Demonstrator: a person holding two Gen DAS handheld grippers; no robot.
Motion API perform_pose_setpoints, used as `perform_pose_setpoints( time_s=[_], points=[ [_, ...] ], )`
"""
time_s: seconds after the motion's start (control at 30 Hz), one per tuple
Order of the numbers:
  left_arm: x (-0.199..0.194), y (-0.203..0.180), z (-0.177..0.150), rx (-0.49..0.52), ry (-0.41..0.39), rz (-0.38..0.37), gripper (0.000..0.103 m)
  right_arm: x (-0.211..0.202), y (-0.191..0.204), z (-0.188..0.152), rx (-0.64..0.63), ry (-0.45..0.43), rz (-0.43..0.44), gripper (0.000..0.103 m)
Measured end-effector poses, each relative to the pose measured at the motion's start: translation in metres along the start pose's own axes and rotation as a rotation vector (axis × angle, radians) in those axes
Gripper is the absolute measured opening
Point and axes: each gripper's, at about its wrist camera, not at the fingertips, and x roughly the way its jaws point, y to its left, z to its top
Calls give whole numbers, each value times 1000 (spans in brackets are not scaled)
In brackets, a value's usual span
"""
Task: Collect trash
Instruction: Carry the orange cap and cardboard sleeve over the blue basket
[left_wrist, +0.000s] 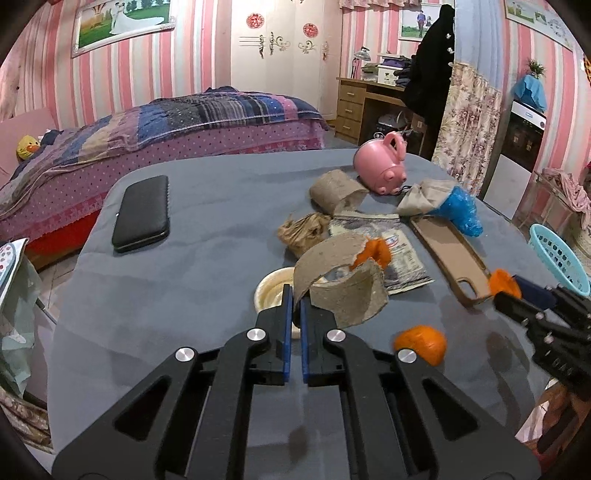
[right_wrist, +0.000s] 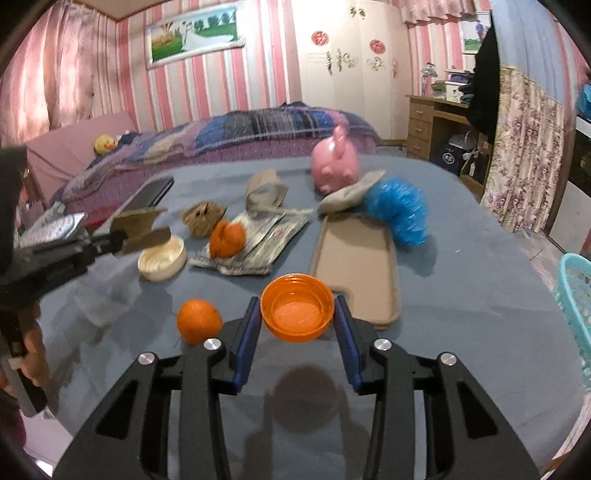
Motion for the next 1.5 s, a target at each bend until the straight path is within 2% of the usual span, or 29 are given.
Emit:
perform_pose_setpoints(
  time_s=[0.57,0.83,1.07,1.33,1.5],
  points=[
    [13,-74,38,54,-45,-58,2,-38,-114,35,21,-68,-182,40],
    [24,-109,50,83,-50,-77,2,-40,-154,42,40,-84,-213,40],
    [35,-140,53,110,-43,-88,2,-42,-172,41,61,-89,-213,40],
    [46,-199,55,156,-41,-152,2,-57,-212,37,124,-102,-259,40],
    [49,-244,60,183,-56,-205,2,-70,-245,32,157,-104,-327,40]
  ],
)
